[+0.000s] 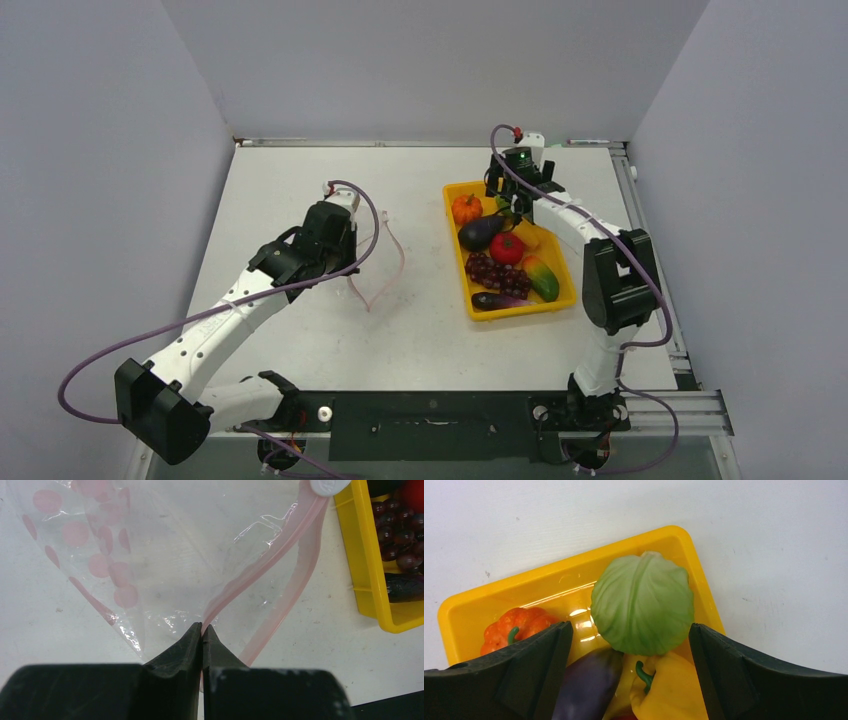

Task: Place the food in the zip-top bag and seal the zipper
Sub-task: Pick up the fake vegetable from the bin.

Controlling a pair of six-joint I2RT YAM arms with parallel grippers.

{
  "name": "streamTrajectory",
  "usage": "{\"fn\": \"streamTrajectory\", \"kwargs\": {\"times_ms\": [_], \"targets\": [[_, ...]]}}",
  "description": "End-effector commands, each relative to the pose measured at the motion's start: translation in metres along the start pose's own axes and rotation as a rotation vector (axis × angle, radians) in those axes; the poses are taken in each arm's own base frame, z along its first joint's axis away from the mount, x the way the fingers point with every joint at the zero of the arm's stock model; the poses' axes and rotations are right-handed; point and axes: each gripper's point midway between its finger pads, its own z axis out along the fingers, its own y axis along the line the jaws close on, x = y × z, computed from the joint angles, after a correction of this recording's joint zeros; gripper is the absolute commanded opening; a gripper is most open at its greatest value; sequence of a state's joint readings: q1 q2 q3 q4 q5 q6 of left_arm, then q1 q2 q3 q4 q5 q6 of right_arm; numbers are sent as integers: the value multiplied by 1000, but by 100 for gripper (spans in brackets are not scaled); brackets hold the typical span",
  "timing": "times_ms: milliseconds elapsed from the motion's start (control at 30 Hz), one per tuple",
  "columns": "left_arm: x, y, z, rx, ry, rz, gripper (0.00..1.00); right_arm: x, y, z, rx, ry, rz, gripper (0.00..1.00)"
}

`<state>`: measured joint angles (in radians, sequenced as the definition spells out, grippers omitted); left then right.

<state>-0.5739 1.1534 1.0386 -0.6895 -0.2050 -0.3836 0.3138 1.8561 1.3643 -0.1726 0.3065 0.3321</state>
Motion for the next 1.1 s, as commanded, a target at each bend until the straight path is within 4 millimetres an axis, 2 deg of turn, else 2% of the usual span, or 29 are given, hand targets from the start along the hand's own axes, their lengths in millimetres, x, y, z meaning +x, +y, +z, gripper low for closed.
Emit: {"fn": "streamTrajectory", "kwargs": {"times_ms": [0, 333, 633, 767, 933, 1067], "targets": [[-14, -5, 0, 24, -45, -7, 0, -21, -5, 7, 46, -48, -1, 90], [-12, -6, 3, 25, -34, -4, 0, -1, -12, 32, 113, -4, -36, 90], [-11, -5, 3, 25, -33, -4, 0, 21, -16, 45, 141, 39, -57, 90], [-12, -5, 3, 22, -33, -3, 0, 24, -14, 45, 126, 39, -56, 100], [-11, -4, 2, 21, -34, -2, 0, 21, -14, 42, 120, 35, -64, 78], [-12, -5, 2, 24, -37, -2, 0, 18, -15, 36, 112, 24, -59, 54]]}}
